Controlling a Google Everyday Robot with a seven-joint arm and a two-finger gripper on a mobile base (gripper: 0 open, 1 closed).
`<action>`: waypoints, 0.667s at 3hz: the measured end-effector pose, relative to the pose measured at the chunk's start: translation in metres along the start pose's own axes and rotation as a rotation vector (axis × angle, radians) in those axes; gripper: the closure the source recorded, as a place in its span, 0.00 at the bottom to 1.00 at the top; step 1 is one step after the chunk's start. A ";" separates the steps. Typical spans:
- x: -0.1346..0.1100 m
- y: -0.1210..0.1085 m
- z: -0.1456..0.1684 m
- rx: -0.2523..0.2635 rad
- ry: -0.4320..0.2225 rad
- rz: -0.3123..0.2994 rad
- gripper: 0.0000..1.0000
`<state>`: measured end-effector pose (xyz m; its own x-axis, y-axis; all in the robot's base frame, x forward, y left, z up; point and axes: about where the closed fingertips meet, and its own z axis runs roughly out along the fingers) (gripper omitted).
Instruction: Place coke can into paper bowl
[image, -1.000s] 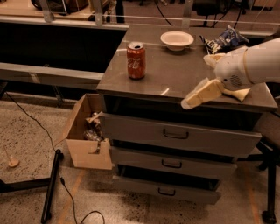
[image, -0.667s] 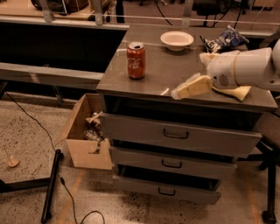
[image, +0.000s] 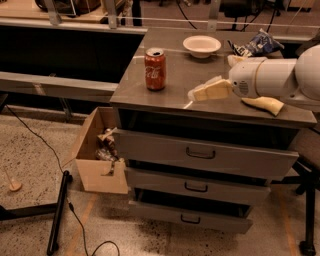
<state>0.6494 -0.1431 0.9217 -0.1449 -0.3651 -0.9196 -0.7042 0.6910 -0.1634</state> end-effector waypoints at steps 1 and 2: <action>-0.005 0.003 0.004 0.051 -0.024 0.016 0.00; -0.018 0.016 0.035 0.092 -0.124 0.056 0.00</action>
Offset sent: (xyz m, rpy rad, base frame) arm 0.0738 0.0703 0.0195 0.3005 -0.3084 -0.2669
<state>0.6649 -0.1038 0.9234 -0.0907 -0.2487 -0.9643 -0.6300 0.7643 -0.1379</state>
